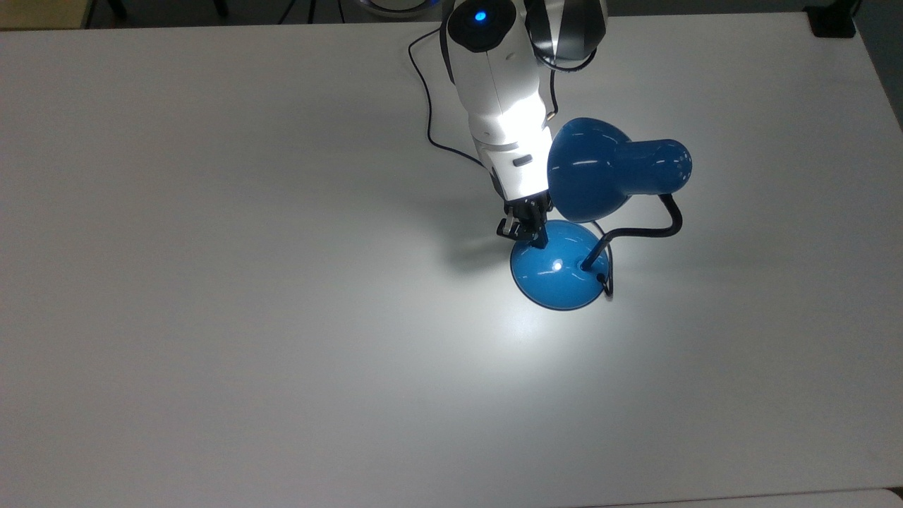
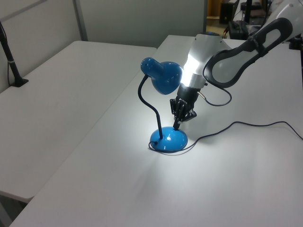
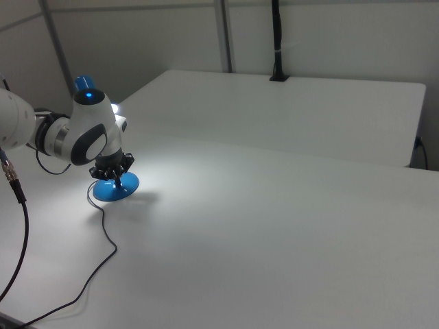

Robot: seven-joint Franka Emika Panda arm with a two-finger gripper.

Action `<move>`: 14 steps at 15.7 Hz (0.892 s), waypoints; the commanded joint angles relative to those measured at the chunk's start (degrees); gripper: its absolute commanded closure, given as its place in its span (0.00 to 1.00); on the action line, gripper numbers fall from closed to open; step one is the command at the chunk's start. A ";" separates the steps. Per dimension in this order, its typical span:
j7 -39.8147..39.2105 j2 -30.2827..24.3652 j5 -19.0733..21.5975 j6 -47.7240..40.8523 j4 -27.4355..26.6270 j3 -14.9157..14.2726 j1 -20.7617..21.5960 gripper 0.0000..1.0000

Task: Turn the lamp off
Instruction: 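Lower the gripper onto the switch on the lamp base and press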

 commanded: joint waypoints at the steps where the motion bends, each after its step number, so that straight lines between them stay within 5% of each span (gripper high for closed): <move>1: -2.31 0.28 1.43 1.46 -0.93 0.90 -0.94 1.00; 14: -1.25 -1.56 1.43 -3.09 -3.83 0.81 -3.75 1.00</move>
